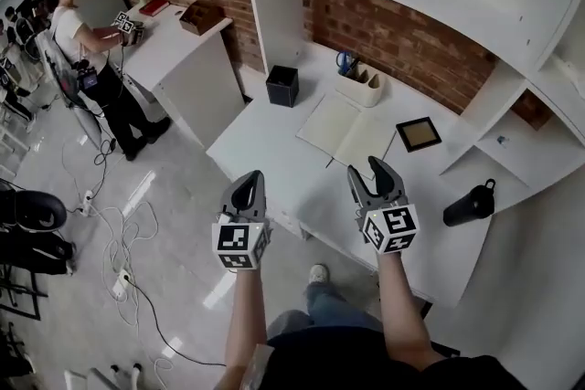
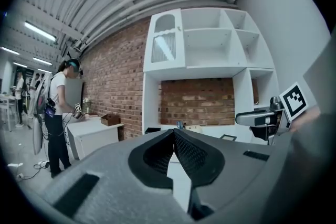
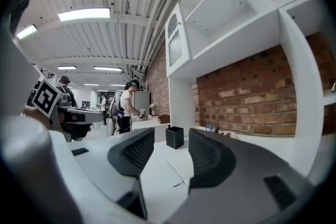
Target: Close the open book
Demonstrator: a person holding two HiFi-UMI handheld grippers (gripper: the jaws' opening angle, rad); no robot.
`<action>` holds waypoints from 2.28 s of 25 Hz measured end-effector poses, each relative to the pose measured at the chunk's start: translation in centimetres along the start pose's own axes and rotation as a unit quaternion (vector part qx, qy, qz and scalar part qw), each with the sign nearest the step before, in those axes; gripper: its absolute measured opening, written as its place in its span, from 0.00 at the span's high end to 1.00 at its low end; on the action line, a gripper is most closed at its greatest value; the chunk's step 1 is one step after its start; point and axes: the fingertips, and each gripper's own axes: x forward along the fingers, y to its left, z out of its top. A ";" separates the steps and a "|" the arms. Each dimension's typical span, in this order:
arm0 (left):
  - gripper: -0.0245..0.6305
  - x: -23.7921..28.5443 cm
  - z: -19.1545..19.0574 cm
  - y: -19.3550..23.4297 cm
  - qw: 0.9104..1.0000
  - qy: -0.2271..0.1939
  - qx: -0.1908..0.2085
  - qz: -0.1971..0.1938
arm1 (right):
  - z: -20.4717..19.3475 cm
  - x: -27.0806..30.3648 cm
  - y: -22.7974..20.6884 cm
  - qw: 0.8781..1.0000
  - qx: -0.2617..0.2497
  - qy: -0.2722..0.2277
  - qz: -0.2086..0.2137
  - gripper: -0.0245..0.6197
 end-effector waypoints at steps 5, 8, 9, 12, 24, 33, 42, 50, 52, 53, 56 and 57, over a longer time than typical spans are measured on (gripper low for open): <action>0.95 3.2 -0.6 1.9 1.000 0.009 -0.010 0.006 | -0.9 3.8 -0.6 1.000 -0.001 0.020 0.010 0.67; 0.95 4.5 -1.3 2.5 1.000 0.013 -0.015 0.005 | -1.6 5.2 -1.1 1.000 0.002 0.029 0.010 0.67; 0.95 5.0 -1.5 2.7 1.000 0.014 -0.017 0.004 | -1.8 5.6 -1.2 0.999 0.002 0.032 0.009 0.67; 0.95 6.6 -1.6 3.1 1.000 0.020 -0.021 -0.002 | -1.9 6.8 -1.7 0.999 0.003 0.038 0.006 0.67; 0.95 11.2 -2.9 3.9 0.998 0.035 -0.035 -0.032 | -4.7 13.3 -2.5 0.989 -0.078 0.126 0.021 0.67; 0.95 11.9 -6.2 6.7 0.996 0.060 -0.064 -0.018 | -10.3 20.3 -0.3 0.923 -0.260 0.270 0.084 0.67; 0.95 11.8 -8.8 8.5 0.993 0.083 -0.085 -0.006 | -17.7 23.7 1.4 0.826 -0.421 0.355 0.122 0.67; 0.95 10.7 -10.3 9.7 0.991 0.098 -0.093 0.003 | -21.0 25.5 1.5 0.804 -0.440 0.388 0.098 0.68; 0.95 10.4 -10.6 10.1 0.990 0.101 -0.095 0.006 | -21.4 25.9 1.3 0.803 -0.440 0.393 0.084 0.68; 0.95 10.3 -10.8 10.3 0.990 0.102 -0.096 0.008 | -21.5 26.1 1.2 0.803 -0.440 0.395 0.078 0.68; 0.95 10.1 -11.3 11.0 0.989 0.105 -0.100 0.013 | -21.6 26.4 1.0 0.804 -0.440 0.396 0.062 0.70; 0.95 10.0 -11.4 11.2 0.989 0.106 -0.101 0.014 | -21.6 26.4 1.0 0.804 -0.440 0.395 0.059 0.70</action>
